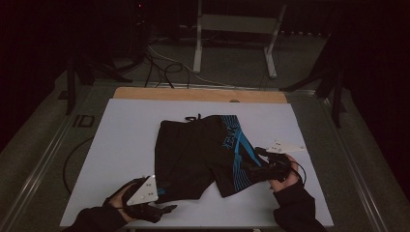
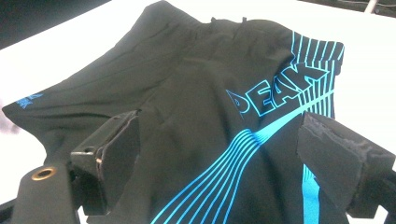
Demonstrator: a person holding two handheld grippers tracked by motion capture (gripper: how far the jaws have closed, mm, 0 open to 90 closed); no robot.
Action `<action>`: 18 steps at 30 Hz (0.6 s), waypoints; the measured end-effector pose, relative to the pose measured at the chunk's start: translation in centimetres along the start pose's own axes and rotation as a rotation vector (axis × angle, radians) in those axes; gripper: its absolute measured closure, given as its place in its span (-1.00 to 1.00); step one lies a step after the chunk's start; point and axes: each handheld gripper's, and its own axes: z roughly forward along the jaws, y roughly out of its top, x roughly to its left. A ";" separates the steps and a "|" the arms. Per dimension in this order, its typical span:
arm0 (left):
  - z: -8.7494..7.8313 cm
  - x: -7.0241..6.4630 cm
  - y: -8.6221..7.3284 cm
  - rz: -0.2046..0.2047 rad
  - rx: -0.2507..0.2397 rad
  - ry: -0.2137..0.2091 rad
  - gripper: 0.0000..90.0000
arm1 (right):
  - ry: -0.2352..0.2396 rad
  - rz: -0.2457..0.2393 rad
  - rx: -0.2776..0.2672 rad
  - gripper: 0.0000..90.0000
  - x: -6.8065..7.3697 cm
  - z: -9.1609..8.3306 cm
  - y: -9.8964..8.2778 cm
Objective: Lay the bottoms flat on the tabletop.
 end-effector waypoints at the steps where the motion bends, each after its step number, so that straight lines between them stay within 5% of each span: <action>1: 0.5 -0.1 0.4 0.005 -0.004 -0.006 -0.21 | 0.002 0.000 0.000 -0.69 0.0 0.0 0.0; 6: 3.7 -0.1 1.2 0.018 0.044 -0.075 -0.04 | 0.005 0.004 0.000 -0.69 0.0 -0.1 -0.1; 11: 6.2 0.0 1.0 0.076 0.128 -0.076 0.17 | 0.008 0.004 0.002 -0.69 -0.2 0.0 -0.3; 18: 8.7 1.4 0.7 0.072 0.200 -0.084 0.24 | 0.011 0.006 0.002 -0.69 -0.2 0.1 -0.2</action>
